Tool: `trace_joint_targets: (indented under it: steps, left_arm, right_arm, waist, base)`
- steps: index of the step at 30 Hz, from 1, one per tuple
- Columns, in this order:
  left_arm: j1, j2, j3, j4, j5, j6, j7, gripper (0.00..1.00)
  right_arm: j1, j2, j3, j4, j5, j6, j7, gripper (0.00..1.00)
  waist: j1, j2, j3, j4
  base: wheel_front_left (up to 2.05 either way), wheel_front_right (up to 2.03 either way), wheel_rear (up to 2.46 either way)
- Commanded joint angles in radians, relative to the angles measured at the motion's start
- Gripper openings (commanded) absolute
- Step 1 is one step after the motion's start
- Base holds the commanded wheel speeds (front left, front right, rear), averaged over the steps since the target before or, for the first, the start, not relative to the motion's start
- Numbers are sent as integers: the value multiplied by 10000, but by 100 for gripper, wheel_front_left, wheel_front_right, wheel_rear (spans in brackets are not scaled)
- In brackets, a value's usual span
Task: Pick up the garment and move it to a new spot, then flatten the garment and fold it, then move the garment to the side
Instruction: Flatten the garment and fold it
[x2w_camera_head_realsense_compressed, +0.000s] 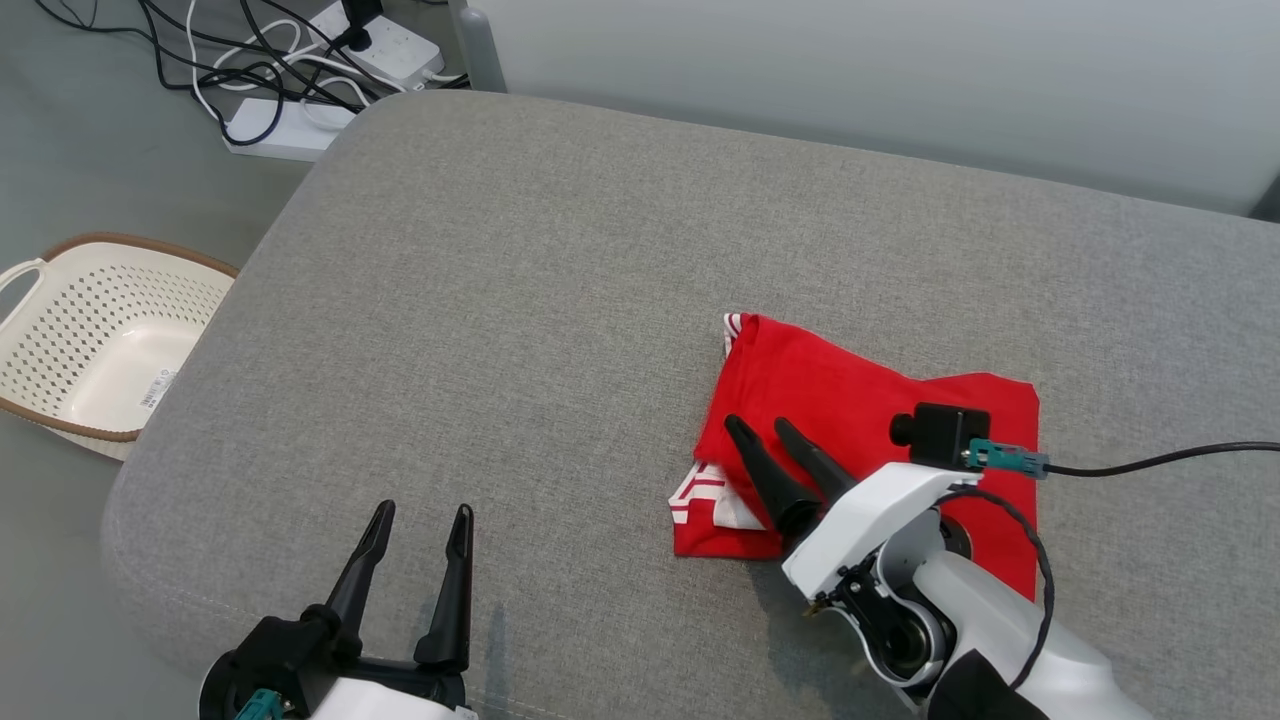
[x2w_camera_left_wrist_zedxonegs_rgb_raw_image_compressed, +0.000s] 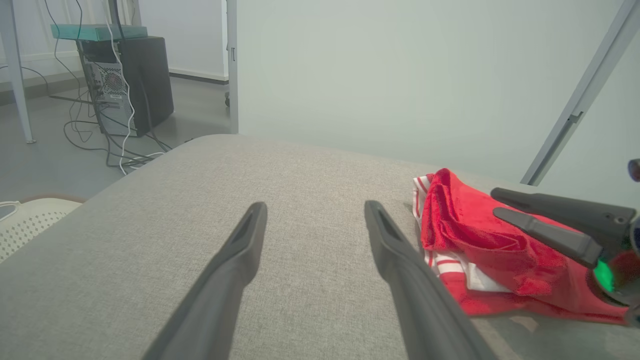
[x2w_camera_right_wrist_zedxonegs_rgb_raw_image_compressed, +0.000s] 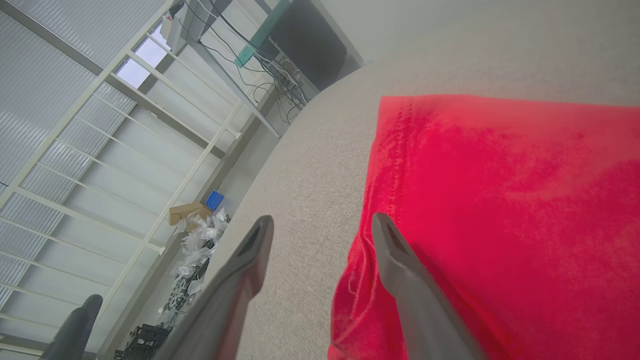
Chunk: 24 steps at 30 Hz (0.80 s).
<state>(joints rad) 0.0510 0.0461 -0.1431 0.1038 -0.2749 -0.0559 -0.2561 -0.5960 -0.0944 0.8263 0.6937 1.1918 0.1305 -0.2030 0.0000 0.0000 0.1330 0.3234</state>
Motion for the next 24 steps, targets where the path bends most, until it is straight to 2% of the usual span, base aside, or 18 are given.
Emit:
trace_joint_targets:
  steps: [1,7,12,16,20,24]
  left_arm:
    - [-490,41,303,-234,-24,41,-57,100]
    - [-481,41,377,-208,9,33,-57,100]
    - [-467,41,449,-261,-8,51,-57,100]
    - [-485,41,566,-329,-243,30,-57,100]
    - [-589,41,773,-506,-469,7,-57,100]
    - [-660,41,908,-649,-541,46,-57,100]
  right_arm:
    - [-229,187,141,-253,97,2,-126,100]
    - [-277,103,721,-871,373,2,-255,100]
    - [-423,-462,499,-1086,-547,2,-565,100]
    - [-140,-674,-1047,-1339,-2195,2,-582,100]
    - [521,-556,-2625,-1857,-4101,2,-585,100]
    - [1218,-349,-3668,-2402,-5757,2,-586,100]
  waist:
    - [0,0,-8,9]
    - [0,0,-82,-34]
    - [0,0,-176,-345]
    - [0,0,-216,-788]
    - [0,0,-243,-1307]
    - [0,0,-307,-1829]
  base:
    - [0,0,0]
    - [0,0,0]
    - [0,0,0]
    - [0,0,0]
    - [0,0,0]
    - [0,0,0]
